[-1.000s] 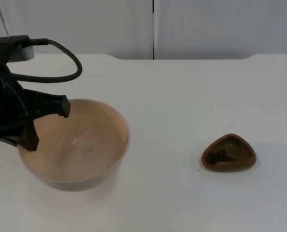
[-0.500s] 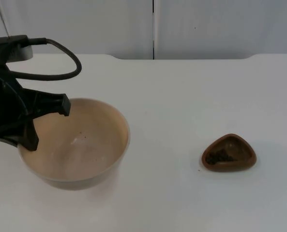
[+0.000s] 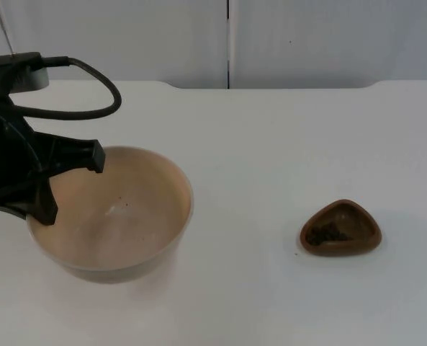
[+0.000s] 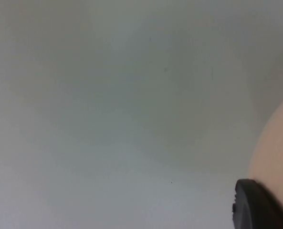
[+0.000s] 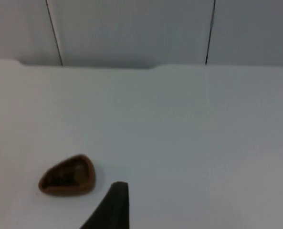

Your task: Pick up the bowl with the left hand and pour the coffee beans from the cup into the bowl with the right hand.

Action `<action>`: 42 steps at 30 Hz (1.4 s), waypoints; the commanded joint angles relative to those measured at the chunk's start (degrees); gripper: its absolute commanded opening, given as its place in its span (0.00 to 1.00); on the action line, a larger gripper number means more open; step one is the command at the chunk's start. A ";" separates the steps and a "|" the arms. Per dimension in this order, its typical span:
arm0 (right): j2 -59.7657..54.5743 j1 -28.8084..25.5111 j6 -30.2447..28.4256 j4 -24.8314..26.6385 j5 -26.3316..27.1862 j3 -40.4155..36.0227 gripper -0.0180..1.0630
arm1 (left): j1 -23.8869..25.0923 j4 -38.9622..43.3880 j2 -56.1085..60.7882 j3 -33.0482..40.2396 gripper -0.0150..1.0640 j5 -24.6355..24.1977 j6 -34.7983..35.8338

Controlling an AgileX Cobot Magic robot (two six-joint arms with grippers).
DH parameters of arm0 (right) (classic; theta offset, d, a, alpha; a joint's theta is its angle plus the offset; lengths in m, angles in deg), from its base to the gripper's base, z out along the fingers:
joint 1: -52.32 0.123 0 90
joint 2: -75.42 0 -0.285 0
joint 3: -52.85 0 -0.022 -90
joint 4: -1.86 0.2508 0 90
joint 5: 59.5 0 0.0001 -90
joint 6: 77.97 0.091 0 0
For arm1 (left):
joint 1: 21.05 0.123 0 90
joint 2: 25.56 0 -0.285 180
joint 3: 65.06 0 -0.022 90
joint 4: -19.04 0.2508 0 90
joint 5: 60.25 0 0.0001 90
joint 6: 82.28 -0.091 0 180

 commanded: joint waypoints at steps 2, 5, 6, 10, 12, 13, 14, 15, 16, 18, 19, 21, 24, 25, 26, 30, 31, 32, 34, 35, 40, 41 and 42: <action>-4.03 -0.42 0.16 0.20 2.18 3.09 0.99 | 0.16 -0.64 0.39 -0.22 0.01 0.23 0.24; -10.84 -0.42 0.16 0.34 2.18 6.32 0.99 | 0.16 -0.64 0.39 -0.22 0.01 0.23 0.24; -13.73 -0.42 0.16 0.34 2.18 7.47 0.99 | 0.16 -0.64 0.39 -0.22 0.01 0.23 0.24; -22.18 -0.42 0.16 0.34 2.27 11.86 0.99 | 0.16 -0.64 0.39 -0.22 0.01 0.23 0.24; -27.75 -0.42 0.16 0.14 2.27 14.85 0.99 | 0.16 -0.64 0.39 -0.22 0.01 0.23 0.24; -27.75 -0.42 0.16 0.14 2.27 14.85 0.99 | 0.16 -0.64 0.39 -0.22 0.01 0.23 0.24; -30.82 -0.42 0.16 0.14 2.27 16.51 0.99 | 0.16 -0.64 0.39 -0.22 0.01 0.23 0.24; -33.81 -0.42 0.16 0.14 2.16 17.92 0.99 | 0.16 -0.64 0.39 -0.22 0.01 0.23 0.24; -36.25 -0.42 0.16 0.14 2.16 19.58 0.99 | 0.16 -0.64 0.39 -0.22 0.01 0.23 0.24; -42.02 -0.42 0.16 0.14 2.16 22.54 0.99 | 0.16 -0.64 0.39 -0.22 0.01 0.23 0.24; -42.02 -0.42 0.16 0.14 2.16 22.54 0.99 | 0.16 -0.64 0.39 -0.22 0.01 0.23 0.24; -46.85 -0.42 0.16 0.14 2.06 24.80 0.99 | 0.16 -0.65 0.39 -0.22 0.01 0.47 0.24; -53.66 -0.42 -0.11 0.14 2.06 27.69 0.99 | 0.16 -0.75 0.39 -0.22 0.01 0.70 0.24; -55.85 -0.42 -0.60 0.14 2.06 28.54 0.99 | 0.16 -0.85 0.39 -0.22 0.01 0.70 0.24; -55.85 -0.42 -0.60 0.14 2.06 28.54 0.99 | 0.16 -0.85 0.39 -0.22 0.01 0.70 0.24; -61.80 -0.42 -1.13 0.14 1.59 30.87 0.99 | 0.16 -0.87 0.39 -0.22 0.01 0.70 0.24; -63.14 -0.42 -1.13 0.14 1.05 31.41 0.99 | 0.16 -0.87 0.39 -0.22 0.01 0.70 0.24; -64.27 -0.42 -1.13 0.14 0.78 31.62 0.99 | 0.16 -0.87 0.39 -0.22 0.01 0.81 0.24; -65.68 -0.42 -1.13 0.14 0.78 31.62 0.99 | 0.16 -0.87 0.39 -0.22 0.01 1.09 0.24; -65.68 -0.42 -1.13 0.14 0.78 31.62 0.99 | 0.16 -0.87 0.39 -0.22 0.01 1.09 0.24; -68.18 -0.18 -1.13 0.93 0.25 31.62 0.99 | 0.16 -1.28 0.39 -0.22 0.01 0.83 0.24; -69.24 0.68 -1.13 1.23 -0.05 31.62 0.99 | 0.16 -1.28 0.39 -0.22 0.01 0.74 0.24; -70.09 1.46 -1.13 1.23 -0.05 31.62 0.99 | 0.16 -1.18 0.39 -0.22 0.01 0.68 0.24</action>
